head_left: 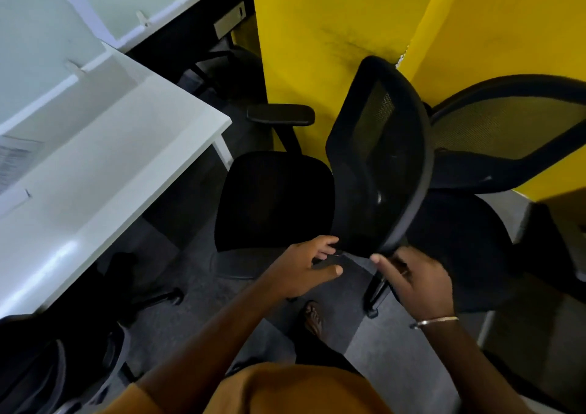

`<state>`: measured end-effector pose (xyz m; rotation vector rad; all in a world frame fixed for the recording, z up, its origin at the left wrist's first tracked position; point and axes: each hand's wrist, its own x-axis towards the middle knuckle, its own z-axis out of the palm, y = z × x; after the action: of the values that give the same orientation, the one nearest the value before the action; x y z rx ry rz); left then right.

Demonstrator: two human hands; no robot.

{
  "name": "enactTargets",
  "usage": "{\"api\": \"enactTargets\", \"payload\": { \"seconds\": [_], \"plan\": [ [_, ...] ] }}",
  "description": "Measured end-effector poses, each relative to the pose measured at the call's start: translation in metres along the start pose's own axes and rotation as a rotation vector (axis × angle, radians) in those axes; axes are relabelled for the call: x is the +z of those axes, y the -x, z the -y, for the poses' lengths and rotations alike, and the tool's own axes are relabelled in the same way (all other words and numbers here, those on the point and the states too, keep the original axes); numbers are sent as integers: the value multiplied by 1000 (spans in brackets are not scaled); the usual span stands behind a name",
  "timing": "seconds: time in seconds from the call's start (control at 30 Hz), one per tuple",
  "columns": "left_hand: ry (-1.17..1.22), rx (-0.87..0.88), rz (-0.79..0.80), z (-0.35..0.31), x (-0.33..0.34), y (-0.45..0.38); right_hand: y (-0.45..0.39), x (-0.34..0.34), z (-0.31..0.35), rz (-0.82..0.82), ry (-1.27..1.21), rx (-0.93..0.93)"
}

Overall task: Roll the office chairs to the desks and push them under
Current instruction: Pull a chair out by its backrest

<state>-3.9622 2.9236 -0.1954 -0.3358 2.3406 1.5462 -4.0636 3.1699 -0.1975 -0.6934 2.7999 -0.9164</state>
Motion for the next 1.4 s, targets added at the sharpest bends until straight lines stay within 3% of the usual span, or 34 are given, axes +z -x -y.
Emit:
{"api": "enactTargets", "payload": {
  "seconds": [0.2,0.27,0.37,0.53,0.8,0.97,1.1,1.23,1.4],
  "plan": [
    [-83,35,107,-12,15,17,12,-32,13,-73,-2,-256],
    [-231,41,52,-24,21,18,-4,-43,14,-91,135,-347],
    [-473,65,-105,-43,34,9,-47,-53,6,15,360,-438],
    [-709,78,-254,-53,39,10,-87,-51,-1,196,429,-606],
    [-781,52,-212,-5,1,79,-17,-6,50,124,315,-622],
    [-675,-127,-89,26,-72,131,44,51,120,32,295,-583],
    [-795,-192,-104,37,-112,154,53,69,158,125,325,-655],
    [-970,-159,-198,40,-119,156,25,40,128,249,460,-578],
    [-910,-173,-350,52,-113,155,-30,-12,80,329,566,-505]
  ]
}}
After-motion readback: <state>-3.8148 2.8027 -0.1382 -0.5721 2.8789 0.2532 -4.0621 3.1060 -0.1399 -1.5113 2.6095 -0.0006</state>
